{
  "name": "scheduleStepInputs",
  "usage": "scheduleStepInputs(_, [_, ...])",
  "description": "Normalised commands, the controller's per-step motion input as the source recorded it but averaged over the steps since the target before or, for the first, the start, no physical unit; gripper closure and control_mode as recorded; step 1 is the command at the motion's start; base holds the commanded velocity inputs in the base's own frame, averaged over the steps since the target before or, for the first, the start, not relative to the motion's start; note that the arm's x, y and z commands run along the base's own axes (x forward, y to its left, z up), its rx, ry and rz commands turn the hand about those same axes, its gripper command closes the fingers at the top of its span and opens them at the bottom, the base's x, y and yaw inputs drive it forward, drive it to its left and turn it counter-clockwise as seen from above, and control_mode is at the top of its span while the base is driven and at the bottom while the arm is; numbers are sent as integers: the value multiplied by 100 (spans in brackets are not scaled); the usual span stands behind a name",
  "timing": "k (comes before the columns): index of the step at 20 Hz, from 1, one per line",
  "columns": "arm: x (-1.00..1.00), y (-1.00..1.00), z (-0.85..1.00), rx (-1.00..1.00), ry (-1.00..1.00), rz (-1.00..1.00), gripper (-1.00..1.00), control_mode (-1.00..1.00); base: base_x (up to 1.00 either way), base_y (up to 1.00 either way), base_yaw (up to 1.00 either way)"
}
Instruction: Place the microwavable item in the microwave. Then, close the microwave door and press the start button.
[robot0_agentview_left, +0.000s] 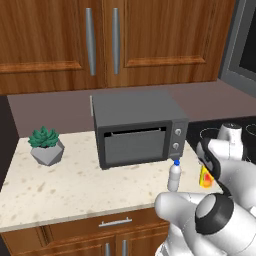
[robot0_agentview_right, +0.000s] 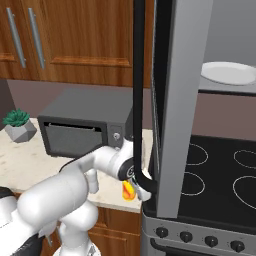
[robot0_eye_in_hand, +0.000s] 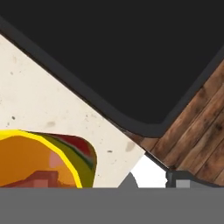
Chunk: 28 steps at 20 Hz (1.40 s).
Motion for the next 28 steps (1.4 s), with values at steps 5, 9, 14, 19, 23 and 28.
scheduleStepInputs(5, [-1, 0, -21, 0, 1, 0, 100, -100, 0, 0, 0])
scheduleStepInputs(9, [0, 0, -5, 0, 0, 0, 100, -100, 0, 0, 0])
scheduleStepInputs(14, [0, 0, -6, 0, 0, 0, 100, -100, 0, 0, 0])
scheduleStepInputs(19, [-12, 8, -9, 0, 0, 0, 100, -100, 0, 0, 0])
scheduleStepInputs(23, [-12, 23, -2, 0, -2, 0, 100, -100, 0, 0, 0])
scheduleStepInputs(28, [-9, 26, 2, 0, -3, 0, 100, -100, 0, 0, 0])
